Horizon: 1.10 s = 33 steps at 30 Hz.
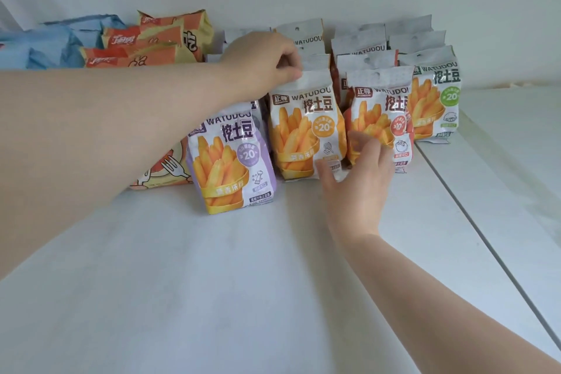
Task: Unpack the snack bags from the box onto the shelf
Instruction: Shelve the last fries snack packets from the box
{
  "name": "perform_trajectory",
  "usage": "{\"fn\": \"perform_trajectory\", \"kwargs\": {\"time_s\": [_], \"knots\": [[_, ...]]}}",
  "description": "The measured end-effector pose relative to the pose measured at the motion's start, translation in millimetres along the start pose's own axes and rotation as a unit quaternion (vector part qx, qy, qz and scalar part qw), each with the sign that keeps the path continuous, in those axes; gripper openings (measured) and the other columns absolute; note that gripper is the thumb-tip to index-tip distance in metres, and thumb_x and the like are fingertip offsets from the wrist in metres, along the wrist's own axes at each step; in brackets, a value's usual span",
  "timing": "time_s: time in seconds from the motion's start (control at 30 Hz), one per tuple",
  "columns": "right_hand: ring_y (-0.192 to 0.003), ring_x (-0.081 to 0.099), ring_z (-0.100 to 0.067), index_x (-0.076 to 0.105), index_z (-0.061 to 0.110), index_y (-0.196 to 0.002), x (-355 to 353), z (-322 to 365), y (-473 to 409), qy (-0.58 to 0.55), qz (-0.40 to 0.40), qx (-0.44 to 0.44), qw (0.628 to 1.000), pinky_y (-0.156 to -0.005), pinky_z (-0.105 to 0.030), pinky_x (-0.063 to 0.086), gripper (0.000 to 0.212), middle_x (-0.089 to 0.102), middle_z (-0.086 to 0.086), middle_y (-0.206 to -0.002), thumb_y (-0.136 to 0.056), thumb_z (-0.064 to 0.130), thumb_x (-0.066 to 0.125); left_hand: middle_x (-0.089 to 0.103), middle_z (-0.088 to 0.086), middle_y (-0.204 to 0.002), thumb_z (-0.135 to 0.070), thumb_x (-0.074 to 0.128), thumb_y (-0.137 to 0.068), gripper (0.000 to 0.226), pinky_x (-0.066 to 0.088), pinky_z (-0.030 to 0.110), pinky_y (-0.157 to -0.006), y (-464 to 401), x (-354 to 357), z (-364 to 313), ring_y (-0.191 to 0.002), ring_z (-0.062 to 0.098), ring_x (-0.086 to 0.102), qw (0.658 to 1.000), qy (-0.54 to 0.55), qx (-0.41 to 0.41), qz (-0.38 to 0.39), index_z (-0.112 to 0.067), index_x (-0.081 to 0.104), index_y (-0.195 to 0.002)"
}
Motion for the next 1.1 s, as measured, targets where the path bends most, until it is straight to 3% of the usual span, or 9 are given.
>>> {"fn": "perform_trajectory", "kwargs": {"time_s": [0.1, 0.2, 0.3, 0.37, 0.47, 0.67, 0.83, 0.97, 1.1], "knots": [[-0.138, 0.030, -0.028, 0.034, 0.012, -0.147, -4, 15, -4, 0.043, -0.029, -0.038, 0.998, -0.111, -0.034, 0.021, 0.091, 0.035, -0.010, -0.147, -0.074, 0.045, 0.078, 0.051, 0.006, -0.129, -0.048, 0.055, -0.091, 0.051, 0.039, 0.040, -0.101, -3, 2, 0, -0.121, 0.025, 0.047, 0.997, -0.053, 0.024, 0.044, -0.021, 0.052, -0.134], [-0.151, 0.003, -0.024, 0.005, 0.015, -0.156, 16, 12, -3, 0.070, 0.004, 0.007, 0.998, -0.120, -0.040, 0.005, 0.119, 0.006, -0.011, -0.162, -0.071, 0.068, 0.069, 0.024, 0.010, -0.157, -0.056, 0.041, -0.094, 0.072, 0.026, 0.043, -0.114, -5, 23, 15, -0.143, 0.027, 0.026, 0.988, -0.090, -0.016, 0.125, -0.017, 0.022, -0.152], [-0.151, -0.013, -0.025, -0.011, 0.014, -0.155, 39, 5, -1, 0.101, 0.041, 0.028, 0.994, -0.121, -0.038, -0.004, 0.121, -0.013, -0.012, -0.163, -0.076, 0.071, 0.061, -0.002, 0.010, -0.161, -0.058, 0.037, -0.094, 0.081, 0.011, 0.045, -0.120, -7, 47, 21, -0.149, 0.026, 0.005, 0.974, -0.094, -0.029, 0.202, -0.019, -0.003, -0.154], [-0.150, -0.017, -0.026, -0.016, 0.013, -0.154, 46, 3, -4, 0.124, 0.045, 0.035, 0.991, -0.121, -0.039, -0.005, 0.118, -0.019, -0.013, -0.162, -0.080, 0.070, 0.056, -0.006, 0.007, -0.161, -0.056, 0.037, -0.095, 0.081, 0.010, 0.043, -0.120, -9, 55, 19, -0.149, 0.026, 0.006, 0.970, -0.092, -0.023, 0.223, -0.021, -0.008, -0.153], [-0.150, -0.018, -0.027, -0.019, 0.011, -0.153, 50, 5, -5, 0.139, 0.042, 0.035, 0.989, -0.121, -0.040, -0.006, 0.116, -0.021, -0.014, -0.161, -0.082, 0.070, 0.053, -0.003, 0.004, -0.162, -0.052, 0.038, -0.097, 0.077, 0.013, 0.035, -0.119, -11, 53, 18, -0.148, 0.024, 0.013, 0.972, -0.073, -0.022, 0.222, -0.023, -0.005, -0.154], [-0.151, -0.013, -0.023, -0.011, 0.012, -0.155, 30, 12, -1, 0.119, 0.036, -0.004, 0.992, -0.123, -0.040, -0.002, 0.113, -0.015, -0.011, -0.163, -0.082, 0.070, 0.053, 0.022, 0.000, -0.159, -0.044, 0.032, -0.102, 0.057, 0.016, 0.021, -0.112, 3, -8, 5, -0.145, 0.017, 0.022, 0.995, 0.035, -0.022, 0.085, -0.021, 0.020, -0.153], [-0.151, 0.000, -0.018, 0.009, 0.015, -0.156, 12, 53, 33, 0.000, 0.070, -0.088, 0.994, -0.122, -0.035, 0.009, 0.098, 0.004, -0.008, -0.163, -0.084, 0.059, 0.058, 0.030, -0.014, -0.151, -0.040, 0.047, -0.098, 0.056, 0.017, 0.004, -0.100, 73, -44, 15, -0.135, -0.002, 0.028, 0.994, 0.099, -0.012, 0.045, -0.023, 0.031, -0.149], [-0.137, 0.029, -0.027, 0.031, 0.014, -0.148, 35, 69, 66, -0.018, 0.095, -0.059, 0.994, -0.112, -0.036, 0.026, 0.095, 0.034, -0.010, -0.143, -0.073, 0.048, 0.078, 0.055, -0.002, -0.136, -0.035, 0.065, -0.088, 0.055, 0.032, 0.018, -0.089, 111, -39, 51, -0.124, 0.015, 0.050, 0.995, 0.039, -0.078, 0.038, -0.021, 0.048, -0.138], [-0.123, 0.039, -0.029, 0.035, 0.016, -0.145, 69, 75, 78, 0.062, 0.093, -0.040, 0.993, -0.103, -0.034, 0.032, 0.105, 0.043, -0.009, -0.132, -0.058, 0.045, 0.086, 0.055, -0.003, -0.104, -0.028, 0.071, -0.085, 0.037, 0.030, 0.024, -0.072, 109, -24, 60, -0.104, 0.020, 0.054, 0.993, 0.019, -0.108, 0.041, -0.016, 0.062, -0.118]]}}
Point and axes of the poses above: each hand's wrist, its own y-axis away from the middle knuckle, its own x-axis out of the palm, z = x × y, the point moved 10 cm from there along -y, towards the middle knuckle
